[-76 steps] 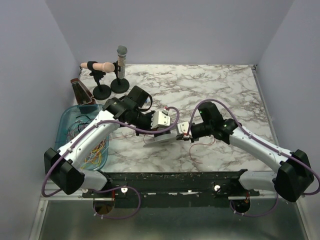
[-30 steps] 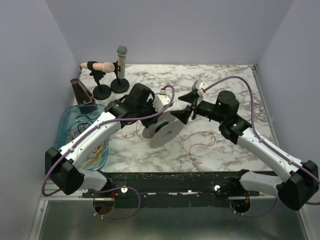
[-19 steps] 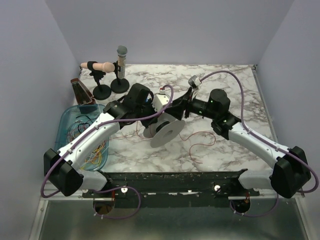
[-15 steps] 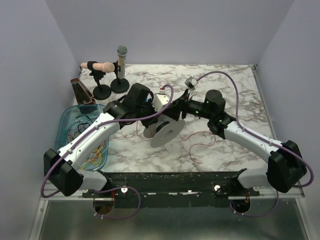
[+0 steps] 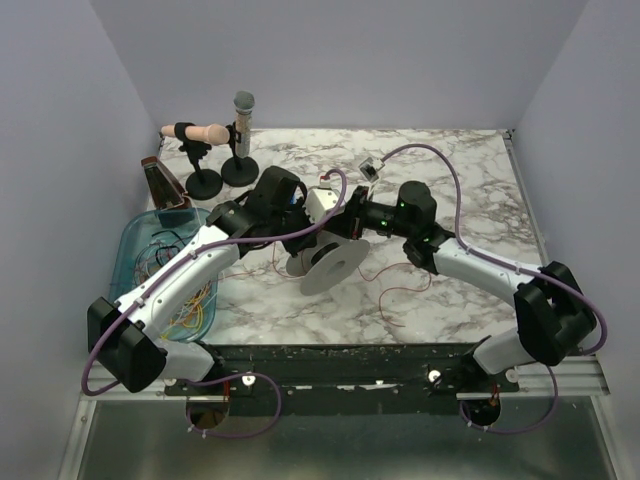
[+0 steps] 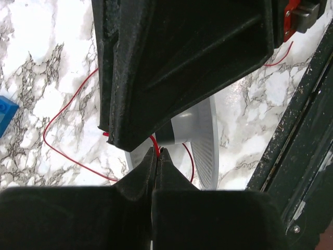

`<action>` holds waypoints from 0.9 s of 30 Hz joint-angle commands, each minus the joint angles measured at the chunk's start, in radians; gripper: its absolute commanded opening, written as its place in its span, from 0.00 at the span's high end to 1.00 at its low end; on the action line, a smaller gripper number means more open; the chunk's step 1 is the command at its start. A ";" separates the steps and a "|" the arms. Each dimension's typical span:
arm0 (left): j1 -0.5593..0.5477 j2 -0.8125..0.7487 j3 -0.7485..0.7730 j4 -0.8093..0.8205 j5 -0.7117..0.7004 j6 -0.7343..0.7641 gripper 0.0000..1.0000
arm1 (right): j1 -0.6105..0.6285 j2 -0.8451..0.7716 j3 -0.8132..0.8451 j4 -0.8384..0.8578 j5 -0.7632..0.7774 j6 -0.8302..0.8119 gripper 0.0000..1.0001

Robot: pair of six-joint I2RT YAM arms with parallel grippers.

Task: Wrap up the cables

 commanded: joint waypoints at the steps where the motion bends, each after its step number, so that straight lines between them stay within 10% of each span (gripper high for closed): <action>1: 0.003 -0.012 0.008 0.010 0.009 -0.003 1.00 | 0.004 0.011 -0.019 0.099 -0.047 0.058 0.83; 8: 0.003 -0.014 0.013 -0.014 -0.022 0.017 0.99 | 0.004 -0.035 -0.042 0.017 0.058 0.061 0.99; 16: 0.003 -0.020 0.174 -0.174 -0.022 0.058 0.33 | 0.072 -0.090 -0.077 0.026 0.262 0.073 0.99; 27: 0.036 -0.014 0.103 -0.105 -0.016 0.280 0.16 | 0.152 -0.139 -0.188 0.089 0.598 0.188 0.99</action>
